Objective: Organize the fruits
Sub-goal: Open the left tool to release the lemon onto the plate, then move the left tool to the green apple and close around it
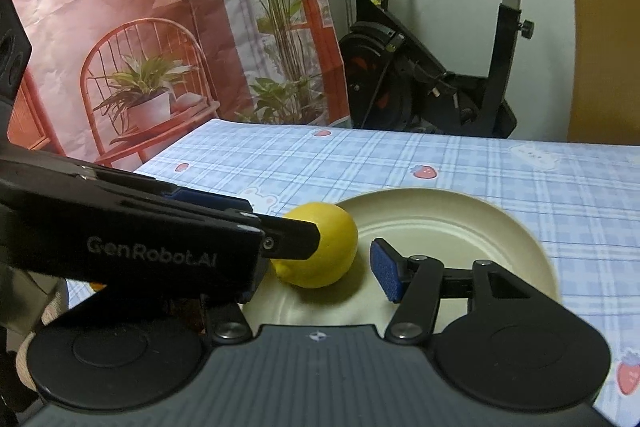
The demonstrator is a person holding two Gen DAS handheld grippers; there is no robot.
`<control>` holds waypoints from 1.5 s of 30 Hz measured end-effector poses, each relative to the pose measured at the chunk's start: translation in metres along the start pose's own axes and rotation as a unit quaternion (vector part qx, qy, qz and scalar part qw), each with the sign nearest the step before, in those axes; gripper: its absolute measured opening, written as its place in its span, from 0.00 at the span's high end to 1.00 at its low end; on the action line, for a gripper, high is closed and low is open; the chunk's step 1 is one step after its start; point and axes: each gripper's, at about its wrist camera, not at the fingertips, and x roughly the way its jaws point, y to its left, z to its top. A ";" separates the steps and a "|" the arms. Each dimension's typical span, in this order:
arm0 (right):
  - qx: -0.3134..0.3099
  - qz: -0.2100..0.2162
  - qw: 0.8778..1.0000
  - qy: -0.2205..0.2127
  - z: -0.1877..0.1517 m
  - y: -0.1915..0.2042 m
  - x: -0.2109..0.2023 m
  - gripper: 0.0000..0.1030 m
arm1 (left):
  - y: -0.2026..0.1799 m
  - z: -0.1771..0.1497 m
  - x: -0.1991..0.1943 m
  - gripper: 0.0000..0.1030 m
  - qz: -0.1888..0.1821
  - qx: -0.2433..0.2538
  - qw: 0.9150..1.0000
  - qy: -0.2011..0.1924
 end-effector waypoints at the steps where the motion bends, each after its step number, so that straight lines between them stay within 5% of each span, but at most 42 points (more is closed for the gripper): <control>1: -0.001 -0.003 1.000 -0.001 -0.001 0.001 -0.004 0.42 | -0.001 -0.001 -0.003 0.46 0.003 0.001 1.000 -0.001; 21: 0.020 -0.025 0.999 -0.024 -0.016 0.031 -0.082 0.42 | -0.010 -0.023 -0.076 0.44 0.065 0.006 0.998 -0.015; 36: 0.019 -0.008 0.999 -0.029 -0.057 0.059 -0.136 0.42 | 0.004 -0.087 -0.137 0.44 0.059 -0.019 0.997 -0.048; 45: -0.002 0.014 1.000 0.009 -0.077 0.075 -0.133 0.42 | 0.024 -0.116 -0.142 0.44 0.077 -0.040 0.995 -0.046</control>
